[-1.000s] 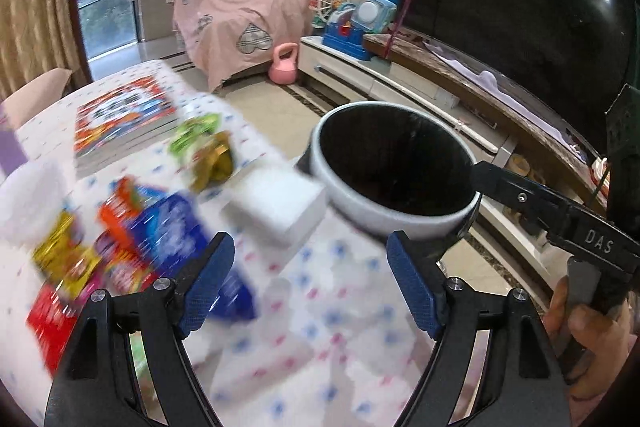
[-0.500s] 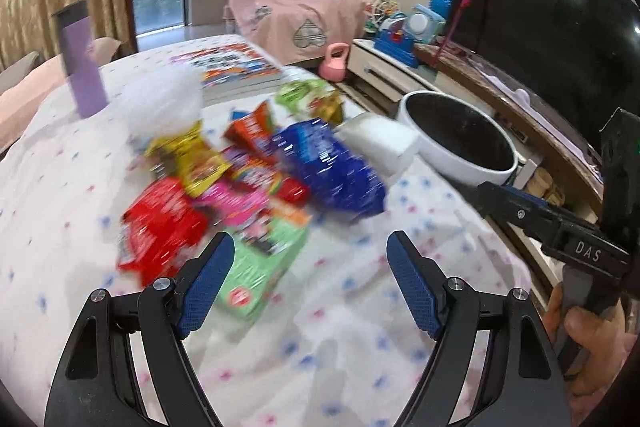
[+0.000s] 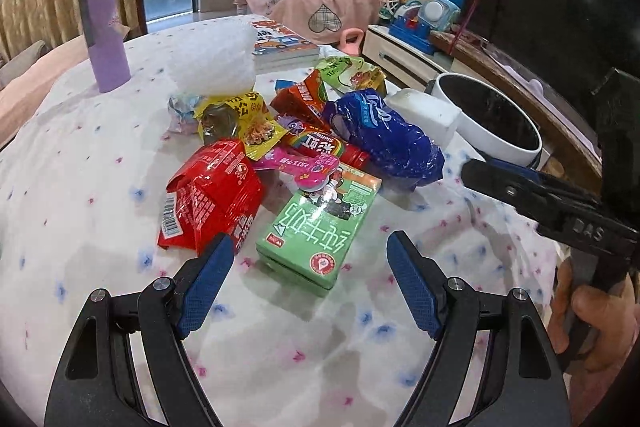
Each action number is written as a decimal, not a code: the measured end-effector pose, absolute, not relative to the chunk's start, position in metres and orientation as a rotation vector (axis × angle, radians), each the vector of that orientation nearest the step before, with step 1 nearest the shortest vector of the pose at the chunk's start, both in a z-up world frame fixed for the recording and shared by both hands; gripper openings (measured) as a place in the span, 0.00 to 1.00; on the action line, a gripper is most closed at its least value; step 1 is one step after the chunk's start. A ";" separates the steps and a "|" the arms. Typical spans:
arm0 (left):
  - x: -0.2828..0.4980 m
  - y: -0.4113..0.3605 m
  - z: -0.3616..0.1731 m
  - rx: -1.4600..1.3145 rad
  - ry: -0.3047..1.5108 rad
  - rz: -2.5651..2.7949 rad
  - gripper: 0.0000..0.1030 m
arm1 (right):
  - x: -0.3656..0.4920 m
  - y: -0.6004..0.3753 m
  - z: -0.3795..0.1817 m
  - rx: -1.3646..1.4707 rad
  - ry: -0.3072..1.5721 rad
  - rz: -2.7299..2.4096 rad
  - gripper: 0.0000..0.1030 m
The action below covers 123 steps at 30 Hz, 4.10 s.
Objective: Collect trash
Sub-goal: 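Grasp the green milk carton with the left tool while the right tool grasps the blue plastic bag, then carry the green carton and blue bag with both tools over the trash bin, then open both tools to drop the carton and bag into the bin, then move both tools back over the remaining snacks on the table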
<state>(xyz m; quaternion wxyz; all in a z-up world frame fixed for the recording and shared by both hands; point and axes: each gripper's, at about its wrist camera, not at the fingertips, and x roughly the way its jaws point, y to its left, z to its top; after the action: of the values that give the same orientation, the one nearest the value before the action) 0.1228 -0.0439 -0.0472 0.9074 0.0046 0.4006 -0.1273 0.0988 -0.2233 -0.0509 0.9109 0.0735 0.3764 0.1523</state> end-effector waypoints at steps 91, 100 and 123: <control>0.224 -0.267 -0.006 0.134 0.729 -0.519 0.52 | 0.144 -0.406 -0.020 0.217 0.733 -0.006 0.14; 0.238 -0.273 -0.017 0.109 0.796 -0.517 0.60 | 0.154 -0.413 -0.029 0.209 0.767 -0.010 0.20; 0.169 -0.157 -0.017 -0.022 0.783 -0.394 0.74 | 0.109 -0.364 -0.014 0.288 0.685 0.087 0.65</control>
<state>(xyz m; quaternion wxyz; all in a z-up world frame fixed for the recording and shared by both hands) 0.1685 -0.1569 -0.0173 0.9054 -0.0104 0.3793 -0.1906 0.1095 -0.3637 -0.0136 0.9308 0.1409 0.3346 0.0423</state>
